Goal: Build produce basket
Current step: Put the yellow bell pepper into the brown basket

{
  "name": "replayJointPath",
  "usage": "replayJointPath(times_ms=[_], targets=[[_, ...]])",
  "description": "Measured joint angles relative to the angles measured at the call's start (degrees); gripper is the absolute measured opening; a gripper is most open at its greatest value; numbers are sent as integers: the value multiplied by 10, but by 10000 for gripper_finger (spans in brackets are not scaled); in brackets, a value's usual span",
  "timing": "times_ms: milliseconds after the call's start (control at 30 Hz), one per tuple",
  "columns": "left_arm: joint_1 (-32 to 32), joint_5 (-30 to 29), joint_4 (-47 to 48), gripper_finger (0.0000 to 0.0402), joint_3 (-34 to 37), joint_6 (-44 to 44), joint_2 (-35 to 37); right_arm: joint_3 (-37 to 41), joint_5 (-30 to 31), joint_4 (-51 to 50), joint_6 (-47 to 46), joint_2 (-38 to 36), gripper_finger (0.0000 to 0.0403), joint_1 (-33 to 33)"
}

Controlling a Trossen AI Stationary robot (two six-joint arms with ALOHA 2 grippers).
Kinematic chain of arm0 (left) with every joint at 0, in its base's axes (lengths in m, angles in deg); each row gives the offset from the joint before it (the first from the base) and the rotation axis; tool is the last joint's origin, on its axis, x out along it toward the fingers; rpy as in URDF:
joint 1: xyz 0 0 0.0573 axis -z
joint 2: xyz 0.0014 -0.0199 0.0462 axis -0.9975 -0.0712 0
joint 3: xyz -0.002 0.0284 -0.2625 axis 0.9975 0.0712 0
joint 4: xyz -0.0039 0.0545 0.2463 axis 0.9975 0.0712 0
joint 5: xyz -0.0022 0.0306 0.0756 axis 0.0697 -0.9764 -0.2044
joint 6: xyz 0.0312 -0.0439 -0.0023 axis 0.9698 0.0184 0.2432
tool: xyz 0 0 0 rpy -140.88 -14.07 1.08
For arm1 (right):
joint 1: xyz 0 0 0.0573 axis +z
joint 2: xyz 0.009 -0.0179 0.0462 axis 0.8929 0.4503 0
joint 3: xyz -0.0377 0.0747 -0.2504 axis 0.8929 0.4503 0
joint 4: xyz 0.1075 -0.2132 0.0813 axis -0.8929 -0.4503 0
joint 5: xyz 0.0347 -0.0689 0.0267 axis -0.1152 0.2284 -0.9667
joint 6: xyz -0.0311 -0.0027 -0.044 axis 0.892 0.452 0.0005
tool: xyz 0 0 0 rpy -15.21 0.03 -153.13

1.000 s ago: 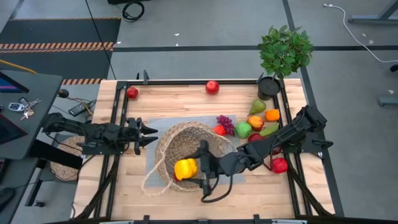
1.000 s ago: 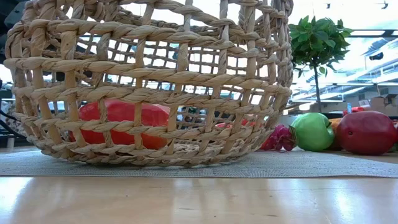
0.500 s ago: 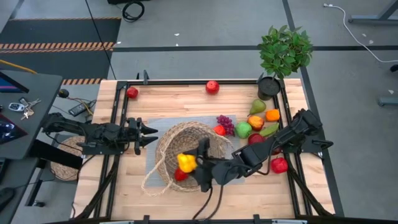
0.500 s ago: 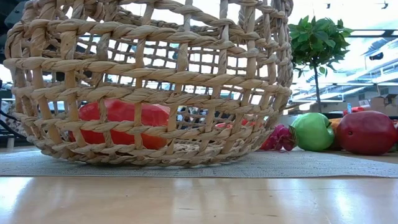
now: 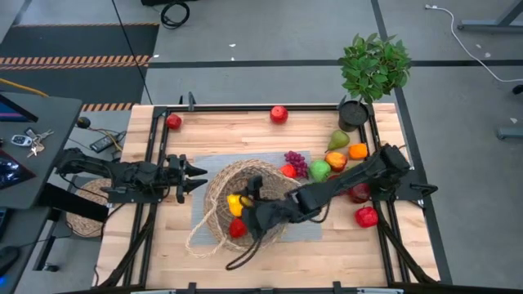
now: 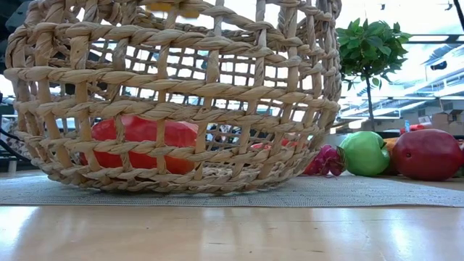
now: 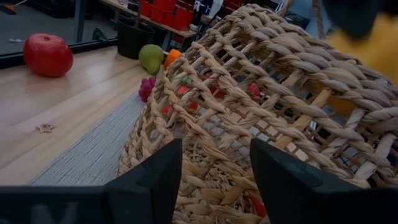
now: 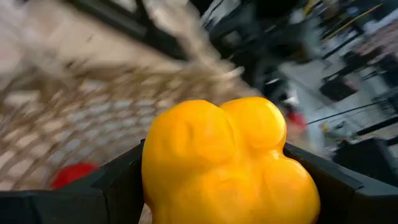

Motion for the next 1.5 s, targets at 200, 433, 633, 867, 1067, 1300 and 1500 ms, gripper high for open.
replayJointPath(times_ms=[200, 433, 633, 867, 1067, 1300, 1500], targets=[[0, 0, 0, 193, 0, 0, 0, 0, -4, -76, -28, 26, 323, 3], [0, 0, -1, 197, 0, 0, 0, 0, -33, -90, -70, 39, 323, -4], [0, 0, 0, 193, 0, 0, 0, 0, -30, -90, -60, 40, 323, -5], [0, 0, -1, 198, 0, 0, 0, 0, -23, -96, -55, 39, 323, -16], [0, 0, -1, 194, 0, 0, 0, -26, -36, -119, -60, 38, 323, -33], [0, 0, -1, 196, 0, 0, 0, -26, -85, -147, -105, 48, 333, -72], [0, 0, -1, 194, 0, 0, 0, -26, -98, -151, -129, 48, 362, -77]])
